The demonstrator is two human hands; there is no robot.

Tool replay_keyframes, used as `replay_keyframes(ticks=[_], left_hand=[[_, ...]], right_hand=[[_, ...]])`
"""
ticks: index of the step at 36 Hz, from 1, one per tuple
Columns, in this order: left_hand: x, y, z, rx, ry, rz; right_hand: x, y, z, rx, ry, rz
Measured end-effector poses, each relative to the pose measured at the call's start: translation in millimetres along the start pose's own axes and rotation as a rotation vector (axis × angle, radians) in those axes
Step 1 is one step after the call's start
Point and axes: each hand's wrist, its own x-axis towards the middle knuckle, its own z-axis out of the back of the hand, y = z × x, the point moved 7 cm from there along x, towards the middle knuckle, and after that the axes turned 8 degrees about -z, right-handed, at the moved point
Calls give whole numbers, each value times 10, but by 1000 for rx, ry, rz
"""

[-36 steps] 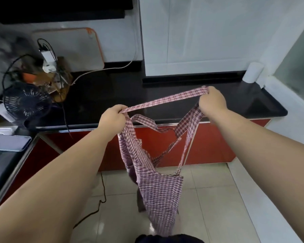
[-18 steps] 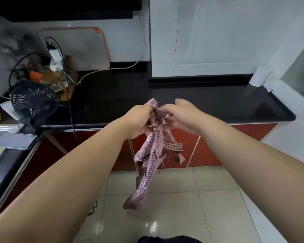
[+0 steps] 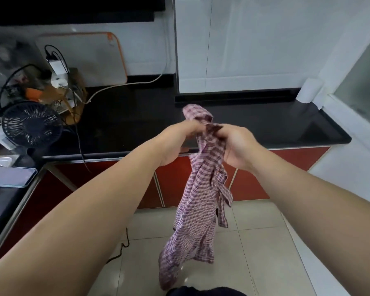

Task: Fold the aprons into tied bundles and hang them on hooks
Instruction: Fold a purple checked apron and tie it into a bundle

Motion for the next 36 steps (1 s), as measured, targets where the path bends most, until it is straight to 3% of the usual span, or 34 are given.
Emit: replay_keyframes(ticks=[2,4,7,13,17,20,23,28,30,33,35,36], left_hand=[[-23,123,-87,246,240,13],[-41,268,-128,453,352,69],[65,401,-104,702,322,66],[163,295,-347,650,299,0],[268,238,-216,831,119,-62],[299,224,68,715,-48,1],[284,112,135,633,-70,-17],[249,16,154,838,68,24],[290,-21,274,981,-26,-4],[251,-174,449,1313,-320,-11],[168,-265,474,1339,-430,2],[172,-275,443,1302,-408,6]], right_hand=[[-49,98,34,10,40,-13],[-96,185,74,-62,20,-2],[-199,289,143,-82,28,12],[-306,328,253,-97,64,-51],[-288,445,587,-219,-210,76],[-341,535,991,-405,-535,208],[-299,482,1179,-374,-602,202],[-283,521,1229,-365,-604,197],[-291,530,1213,-367,-597,185],[-314,511,1043,-336,-491,143],[-340,535,819,-258,-321,142],[-348,542,704,-218,-213,136]])
